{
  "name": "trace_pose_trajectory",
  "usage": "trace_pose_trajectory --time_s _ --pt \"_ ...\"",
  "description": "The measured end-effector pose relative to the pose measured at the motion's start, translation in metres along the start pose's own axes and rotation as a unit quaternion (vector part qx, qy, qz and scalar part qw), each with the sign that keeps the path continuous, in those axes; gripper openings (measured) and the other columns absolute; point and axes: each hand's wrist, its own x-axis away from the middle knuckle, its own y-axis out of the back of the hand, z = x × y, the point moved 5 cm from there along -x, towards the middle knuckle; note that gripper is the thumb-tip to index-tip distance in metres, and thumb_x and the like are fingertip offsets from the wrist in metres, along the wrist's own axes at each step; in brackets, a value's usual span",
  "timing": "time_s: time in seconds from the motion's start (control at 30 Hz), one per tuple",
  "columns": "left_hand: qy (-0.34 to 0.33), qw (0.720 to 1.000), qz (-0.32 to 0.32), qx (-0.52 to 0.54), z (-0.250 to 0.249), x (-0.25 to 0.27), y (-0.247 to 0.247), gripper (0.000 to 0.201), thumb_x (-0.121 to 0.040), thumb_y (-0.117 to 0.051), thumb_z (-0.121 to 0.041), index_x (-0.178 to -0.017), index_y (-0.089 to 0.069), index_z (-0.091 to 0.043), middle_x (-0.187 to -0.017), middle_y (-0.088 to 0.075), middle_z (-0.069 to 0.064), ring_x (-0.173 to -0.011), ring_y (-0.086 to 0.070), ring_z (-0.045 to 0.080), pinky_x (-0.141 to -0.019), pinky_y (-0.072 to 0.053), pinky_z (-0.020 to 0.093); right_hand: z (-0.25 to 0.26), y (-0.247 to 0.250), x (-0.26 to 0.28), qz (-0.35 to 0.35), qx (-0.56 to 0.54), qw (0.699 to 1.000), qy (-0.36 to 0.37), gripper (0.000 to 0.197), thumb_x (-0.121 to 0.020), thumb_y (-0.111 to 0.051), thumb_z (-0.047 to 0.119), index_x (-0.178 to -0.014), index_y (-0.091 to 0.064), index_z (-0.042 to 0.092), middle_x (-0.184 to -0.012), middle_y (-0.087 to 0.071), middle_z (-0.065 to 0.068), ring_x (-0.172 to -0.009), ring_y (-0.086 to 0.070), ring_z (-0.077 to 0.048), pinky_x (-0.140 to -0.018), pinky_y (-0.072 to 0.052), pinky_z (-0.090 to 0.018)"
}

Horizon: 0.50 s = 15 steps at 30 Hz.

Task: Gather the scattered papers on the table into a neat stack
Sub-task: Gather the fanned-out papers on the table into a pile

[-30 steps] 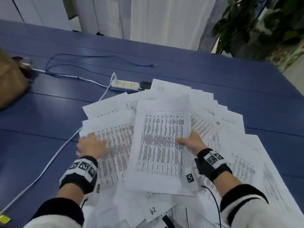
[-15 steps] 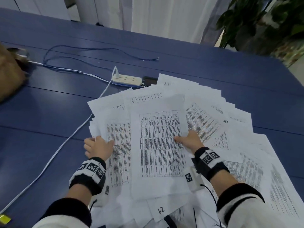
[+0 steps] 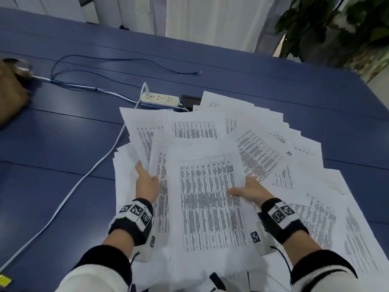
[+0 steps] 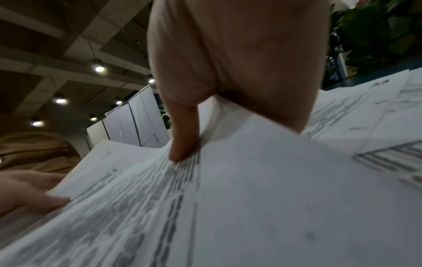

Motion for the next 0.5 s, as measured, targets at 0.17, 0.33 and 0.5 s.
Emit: trace_pose_trajectory --time_s 0.17,0.33,0.5 --pt "-0.005 0.999 0.032 0.027 -0.002 -0.005 0.006 0.066 -0.096 -0.045 -0.005 -0.15 -0.007 -0.015 -0.151 -0.028 0.018 -0.122 -0.044 0.022 -0.108 -0.029 0.033 0.013 0.021 -0.004 -0.055 -0.041 0.998 0.012 0.017 -0.084 -0.066 0.015 -0.098 -0.059 0.009 -0.088 -0.063 -0.001 -0.098 -0.062 -0.026 -0.062 -0.044 -0.019" --pt "0.01 0.992 0.123 0.007 0.007 -0.014 0.016 0.061 -0.093 -0.054 -0.022 -0.145 -0.023 -0.012 -0.147 -0.038 0.005 -0.132 -0.041 0.021 -0.113 -0.03 0.039 0.021 0.033 -0.023 -0.113 -0.131 0.985 -0.026 0.054 -0.082 -0.068 0.016 -0.128 -0.045 0.0 -0.124 -0.054 -0.005 -0.121 -0.049 -0.028 -0.103 -0.036 -0.04" --pt "0.031 0.972 0.231 -0.018 0.009 -0.003 0.01 0.04 -0.094 -0.052 -0.023 -0.131 -0.044 -0.012 -0.133 -0.054 0.007 -0.116 -0.053 0.023 -0.106 -0.038 0.04 0.041 0.025 -0.028 -0.105 -0.13 0.986 -0.021 0.063 -0.081 -0.07 0.019 -0.134 -0.041 0.003 -0.138 -0.048 -0.015 -0.128 -0.044 -0.032 -0.107 -0.033 -0.044"
